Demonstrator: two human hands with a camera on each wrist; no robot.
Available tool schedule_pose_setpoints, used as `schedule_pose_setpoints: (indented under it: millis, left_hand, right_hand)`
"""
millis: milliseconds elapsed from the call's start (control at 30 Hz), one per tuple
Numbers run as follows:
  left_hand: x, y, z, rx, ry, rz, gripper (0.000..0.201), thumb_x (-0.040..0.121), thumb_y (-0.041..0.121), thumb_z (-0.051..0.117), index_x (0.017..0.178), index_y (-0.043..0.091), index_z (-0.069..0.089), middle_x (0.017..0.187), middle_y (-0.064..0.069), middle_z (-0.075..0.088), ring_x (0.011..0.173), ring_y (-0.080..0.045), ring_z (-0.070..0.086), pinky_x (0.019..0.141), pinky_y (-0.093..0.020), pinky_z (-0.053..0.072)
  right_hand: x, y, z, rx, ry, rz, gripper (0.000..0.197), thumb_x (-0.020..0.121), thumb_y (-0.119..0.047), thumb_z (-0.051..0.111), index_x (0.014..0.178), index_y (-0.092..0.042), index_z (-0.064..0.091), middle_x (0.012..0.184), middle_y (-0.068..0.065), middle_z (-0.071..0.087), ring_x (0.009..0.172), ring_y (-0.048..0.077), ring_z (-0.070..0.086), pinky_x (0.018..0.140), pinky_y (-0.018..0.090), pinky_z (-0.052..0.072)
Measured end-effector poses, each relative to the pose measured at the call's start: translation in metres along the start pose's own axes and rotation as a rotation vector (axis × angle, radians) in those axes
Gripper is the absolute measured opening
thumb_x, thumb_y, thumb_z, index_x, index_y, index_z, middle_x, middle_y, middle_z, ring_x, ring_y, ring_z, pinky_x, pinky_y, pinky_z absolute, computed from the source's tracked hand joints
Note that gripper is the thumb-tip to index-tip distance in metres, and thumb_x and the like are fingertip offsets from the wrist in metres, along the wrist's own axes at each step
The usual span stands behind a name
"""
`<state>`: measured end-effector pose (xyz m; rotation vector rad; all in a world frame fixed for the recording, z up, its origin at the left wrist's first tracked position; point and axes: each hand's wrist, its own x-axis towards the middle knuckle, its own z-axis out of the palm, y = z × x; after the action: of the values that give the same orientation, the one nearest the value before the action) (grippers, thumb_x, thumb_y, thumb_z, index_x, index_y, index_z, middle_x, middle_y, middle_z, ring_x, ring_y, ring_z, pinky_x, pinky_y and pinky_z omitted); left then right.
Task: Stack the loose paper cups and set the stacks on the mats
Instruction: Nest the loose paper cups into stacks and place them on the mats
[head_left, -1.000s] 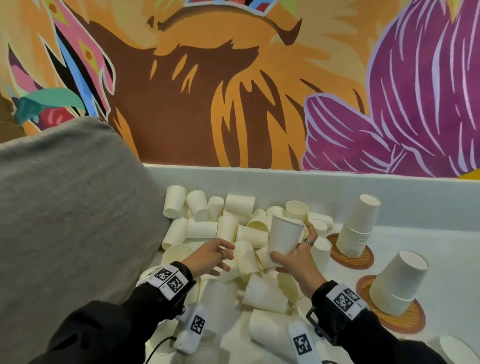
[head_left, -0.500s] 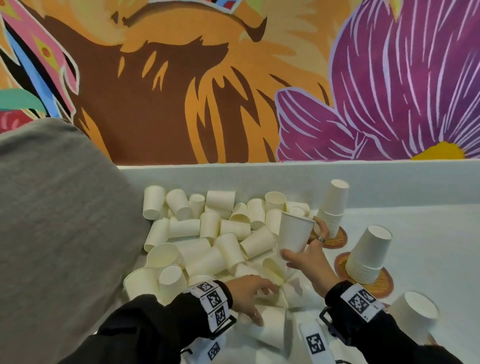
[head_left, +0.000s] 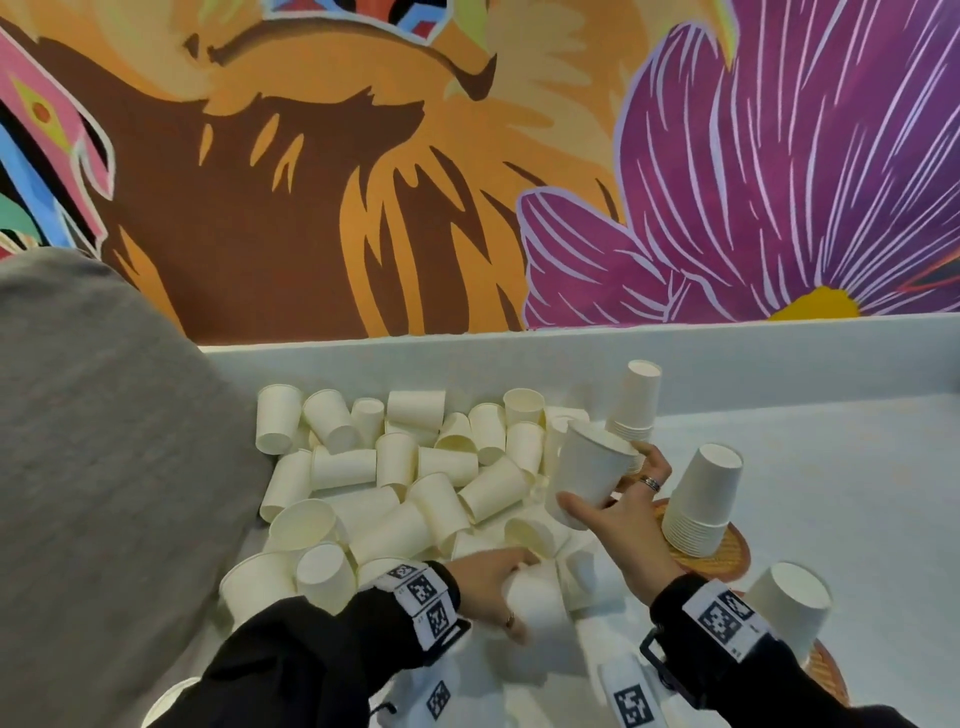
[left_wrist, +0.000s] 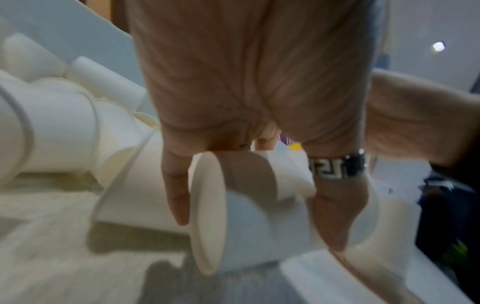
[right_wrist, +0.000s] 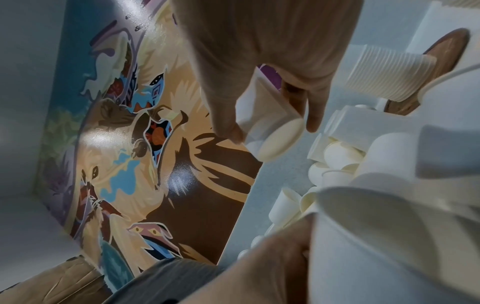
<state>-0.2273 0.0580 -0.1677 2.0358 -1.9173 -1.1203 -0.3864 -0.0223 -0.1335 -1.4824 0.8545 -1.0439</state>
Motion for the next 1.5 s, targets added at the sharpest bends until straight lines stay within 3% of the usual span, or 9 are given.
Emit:
schedule_pose_setpoints:
  millis: [133, 367, 533, 667, 867, 1100, 1200, 1267, 1500]
  left_hand:
    - [-0.013, -0.003, -0.029, -0.286, 0.238, 0.062, 0.088, 0.071, 0.023, 0.081, 0.141, 0.023, 0.028, 0.133, 0.001, 0.046, 0.120, -0.019, 0.048, 0.101, -0.032, 0.043]
    - [-0.048, -0.016, -0.063, -0.599, 0.463, 0.112, 0.075, 0.070, 0.010, 0.081, 0.125, 0.031, 0.035, 0.120, -0.001, 0.054, 0.110, -0.018, 0.056, 0.091, -0.035, 0.052]
    - [-0.074, -0.033, -0.078, -0.698, 0.650, 0.114, 0.077, 0.065, 0.014, 0.083, 0.127, 0.025, 0.038, 0.120, -0.003, 0.056, 0.108, -0.019, 0.057, 0.088, -0.031, 0.052]
    - [-0.105, -0.054, -0.091, -0.706, 0.794, 0.067, 0.075, 0.068, 0.012, 0.083, 0.127, 0.022, 0.038, 0.122, -0.005, 0.055, 0.110, -0.020, 0.056, 0.090, -0.033, 0.050]
    - [-0.161, -0.087, -0.102, -0.760, 1.021, -0.028, 0.072, 0.071, 0.007, 0.079, 0.129, 0.017, 0.038, 0.122, -0.007, 0.055, 0.109, -0.023, 0.056, 0.086, -0.034, 0.050]
    - [-0.202, -0.106, -0.094, -0.790, 1.112, -0.049, 0.076, 0.061, 0.014, 0.081, 0.125, 0.021, 0.040, 0.119, -0.005, 0.057, 0.103, -0.016, 0.058, 0.074, -0.026, 0.049]
    - [-0.209, -0.108, -0.091, -0.791, 1.119, -0.053, 0.077, 0.058, 0.021, 0.078, 0.125, 0.021, 0.040, 0.118, -0.004, 0.057, 0.101, -0.014, 0.059, 0.071, -0.023, 0.048]
    - [-0.209, -0.108, -0.091, -0.788, 1.116, -0.058, 0.077, 0.060, 0.019, 0.080, 0.125, 0.021, 0.039, 0.118, -0.004, 0.056, 0.101, -0.013, 0.058, 0.070, -0.022, 0.047]
    - [-0.196, -0.105, -0.099, -0.774, 1.102, -0.055, 0.074, 0.072, 0.008, 0.078, 0.132, 0.017, 0.036, 0.122, -0.006, 0.055, 0.108, -0.020, 0.056, 0.083, -0.031, 0.049]
  right_hand:
    - [0.002, -0.018, 0.013, -0.016, 0.000, -0.091, 0.090, 0.073, 0.005, 0.073, 0.129, -0.025, 0.009, 0.108, 0.003, 0.052, 0.091, 0.005, 0.059, 0.067, 0.011, 0.051]
    - [0.008, -0.032, 0.056, -0.019, -0.179, -0.200, 0.082, 0.076, 0.001, 0.073, 0.127, -0.028, 0.016, 0.116, -0.008, 0.050, 0.096, -0.002, 0.061, 0.074, 0.013, 0.051]
    - [0.002, -0.042, 0.089, -0.015, -0.422, -0.132, 0.036, 0.090, -0.043, 0.045, 0.125, -0.036, 0.038, 0.125, -0.021, 0.048, 0.122, -0.002, 0.044, 0.089, 0.009, 0.038]
    - [-0.007, -0.035, 0.114, 0.019, -0.422, -0.118, 0.046, 0.087, -0.061, 0.036, 0.126, -0.037, 0.034, 0.124, -0.019, 0.044, 0.117, -0.004, 0.044, 0.095, 0.020, 0.041]
    - [-0.032, -0.017, 0.151, -0.124, -0.865, 0.043, 0.022, 0.097, -0.033, 0.046, 0.106, -0.014, 0.050, 0.105, 0.005, 0.063, 0.067, 0.019, 0.063, 0.064, 0.029, 0.049]
    - [-0.072, 0.023, 0.186, -0.459, -1.486, 0.080, 0.026, 0.089, -0.024, 0.064, 0.109, -0.022, 0.048, 0.114, -0.015, 0.053, 0.057, 0.007, 0.061, 0.049, 0.017, 0.049]
    - [-0.080, 0.041, 0.197, -0.580, -1.531, -0.023, 0.034, 0.082, -0.030, 0.070, 0.107, -0.029, 0.048, 0.109, -0.022, 0.052, 0.084, 0.025, 0.067, 0.069, 0.035, 0.058]
    - [-0.081, 0.049, 0.200, -0.565, -1.539, -0.030, 0.031, 0.080, -0.027, 0.072, 0.098, -0.035, 0.048, 0.102, -0.021, 0.055, 0.102, 0.030, 0.063, 0.073, 0.031, 0.056]
    - [-0.082, 0.039, 0.192, -0.419, -1.539, 0.148, 0.034, 0.084, -0.007, 0.069, 0.097, -0.029, 0.047, 0.096, -0.012, 0.064, 0.053, 0.004, 0.063, 0.050, 0.020, 0.054]
